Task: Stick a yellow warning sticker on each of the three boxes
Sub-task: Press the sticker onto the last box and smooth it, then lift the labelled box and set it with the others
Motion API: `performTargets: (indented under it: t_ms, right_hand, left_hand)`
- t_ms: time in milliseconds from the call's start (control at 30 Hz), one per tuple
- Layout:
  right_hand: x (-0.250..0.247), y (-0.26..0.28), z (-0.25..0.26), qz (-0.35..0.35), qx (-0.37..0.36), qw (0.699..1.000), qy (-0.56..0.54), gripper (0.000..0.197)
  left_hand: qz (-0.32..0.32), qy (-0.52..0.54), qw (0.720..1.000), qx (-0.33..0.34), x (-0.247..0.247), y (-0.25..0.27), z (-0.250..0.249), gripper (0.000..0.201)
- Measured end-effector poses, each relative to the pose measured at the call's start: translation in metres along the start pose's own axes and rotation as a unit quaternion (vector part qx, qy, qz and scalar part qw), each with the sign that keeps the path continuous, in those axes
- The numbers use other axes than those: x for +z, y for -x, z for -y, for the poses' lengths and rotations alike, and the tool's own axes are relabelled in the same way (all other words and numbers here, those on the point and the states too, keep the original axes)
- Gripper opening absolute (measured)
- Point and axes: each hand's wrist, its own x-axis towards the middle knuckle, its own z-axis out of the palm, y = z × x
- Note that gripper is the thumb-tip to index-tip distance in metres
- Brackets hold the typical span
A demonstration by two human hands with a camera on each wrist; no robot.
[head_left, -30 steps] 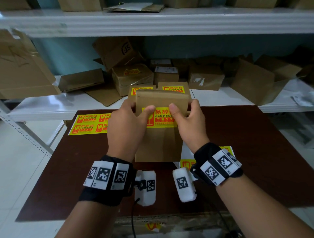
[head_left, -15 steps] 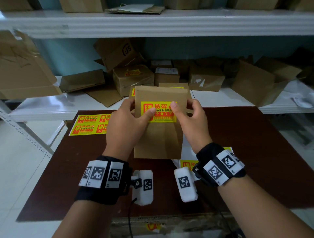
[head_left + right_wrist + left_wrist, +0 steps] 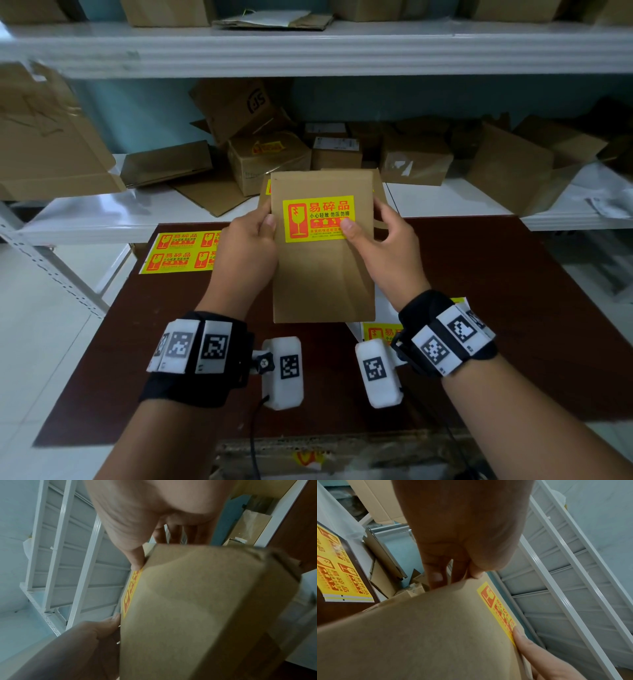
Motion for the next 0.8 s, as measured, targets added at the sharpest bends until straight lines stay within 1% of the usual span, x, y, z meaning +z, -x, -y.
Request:
performTargets:
  t_ms: [67, 133, 200, 267, 333, 400, 500, 567, 600, 633, 700, 733, 800]
  right_hand:
    - [-0.001, 0.0, 0.003, -0.011, 0.005, 0.999, -0.032, 0.059]
    - [-0.002, 0.002, 0.008, -0.019, 0.006, 0.997, -0.072, 0.052]
    - [-0.002, 0.003, 0.011, -0.018, -0.006, 0.995, -0.094, 0.05]
    - [-0.005, 0.002, 0.013, -0.013, -0.009, 0.991, -0.132, 0.052]
    - [-0.009, 0.0, 0.014, 0.0, -0.009, 0.986, -0.164, 0.054]
    - [-0.015, -0.003, 0.016, 0.023, -0.018, 0.985, -0.17, 0.058]
    - [-0.027, -0.008, 0.019, 0.069, -0.034, 0.988, -0.136, 0.074]
    - [-0.037, -0.01, 0.02, 0.077, -0.04, 0.989, -0.116, 0.087]
    - [-0.042, -0.01, 0.021, 0.073, -0.036, 0.989, -0.12, 0.09]
    - [-0.047, -0.01, 0.02, 0.067, -0.03, 0.989, -0.127, 0.089]
    - [-0.058, -0.01, 0.017, 0.067, -0.016, 0.989, -0.135, 0.079]
    - [-0.065, -0.01, 0.015, 0.072, -0.01, 0.988, -0.134, 0.075]
    - [-0.08, -0.012, 0.013, 0.072, 0.0, 0.988, -0.135, 0.072]
  left_hand:
    - [0.008, 0.046, 0.999, 0.001, 0.0, -0.002, 0.002, 0.04]
    - [0.032, 0.12, 0.992, 0.007, -0.001, -0.002, 0.003, 0.049]
    - [0.054, 0.169, 0.984, 0.025, -0.004, 0.0, 0.001, 0.074]
    - [0.073, 0.183, 0.979, 0.054, -0.006, 0.001, -0.003, 0.096]
    - [0.093, 0.196, 0.974, 0.066, -0.007, 0.003, -0.007, 0.105]
    - [0.098, 0.201, 0.972, 0.068, -0.006, 0.003, -0.01, 0.106]
    - [0.075, 0.204, 0.974, 0.066, 0.002, 0.002, -0.016, 0.099]
    - [0.062, 0.224, 0.971, 0.05, 0.01, -0.001, -0.022, 0.091]
    - [0.055, 0.239, 0.969, 0.041, 0.016, -0.002, -0.027, 0.087]
    - [0.045, 0.246, 0.968, 0.032, 0.023, -0.004, -0.032, 0.083]
    - [0.025, 0.249, 0.968, 0.023, 0.036, -0.005, -0.043, 0.079]
    - [0.021, 0.254, 0.967, 0.02, 0.044, -0.006, -0.049, 0.077]
    - [0.029, 0.269, 0.963, 0.01, 0.059, -0.006, -0.061, 0.074]
